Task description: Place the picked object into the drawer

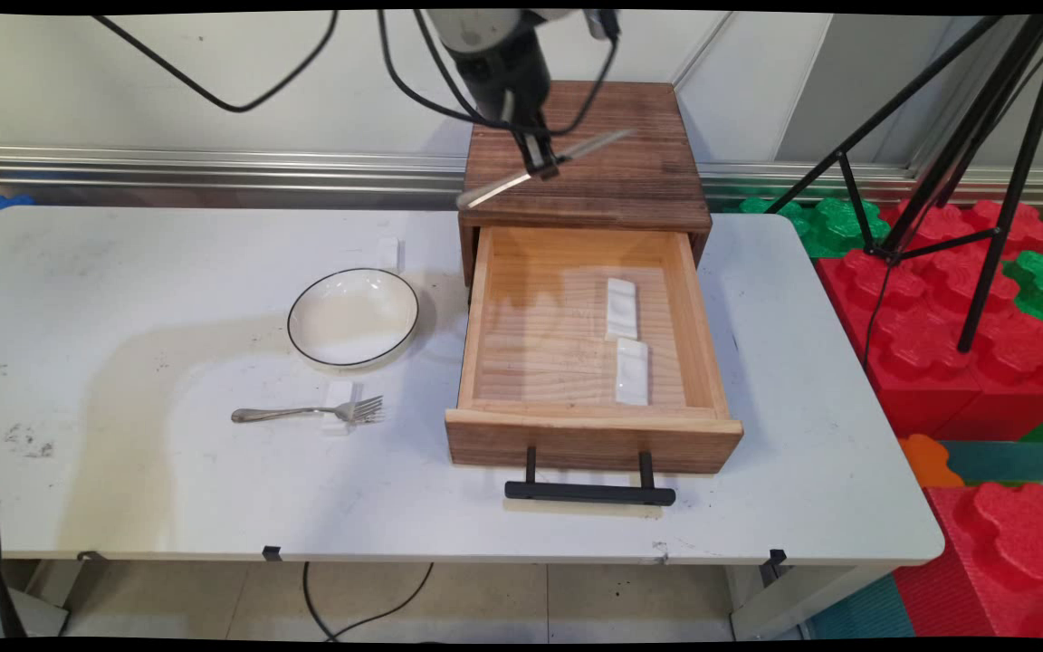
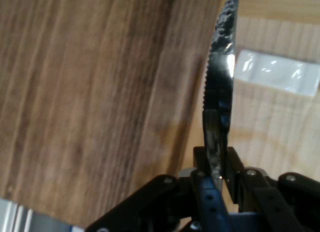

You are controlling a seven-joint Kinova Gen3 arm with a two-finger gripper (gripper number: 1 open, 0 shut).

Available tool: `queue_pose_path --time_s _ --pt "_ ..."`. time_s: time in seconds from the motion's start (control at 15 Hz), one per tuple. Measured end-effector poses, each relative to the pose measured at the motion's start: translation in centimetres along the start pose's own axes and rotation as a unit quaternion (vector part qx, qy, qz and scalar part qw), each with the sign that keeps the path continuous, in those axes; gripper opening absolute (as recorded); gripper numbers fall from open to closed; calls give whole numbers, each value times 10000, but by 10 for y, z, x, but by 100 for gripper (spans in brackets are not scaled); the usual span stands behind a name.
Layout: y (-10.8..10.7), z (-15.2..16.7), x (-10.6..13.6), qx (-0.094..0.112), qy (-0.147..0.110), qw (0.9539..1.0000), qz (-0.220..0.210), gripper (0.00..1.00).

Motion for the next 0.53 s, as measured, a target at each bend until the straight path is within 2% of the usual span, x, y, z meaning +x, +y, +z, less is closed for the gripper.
queue_pose_path --time_s 0.2,0.53 --pt "16 16 13 -156 -11 9998 90 0" --pt "30 44 25 -316 -69 9993 180 0"
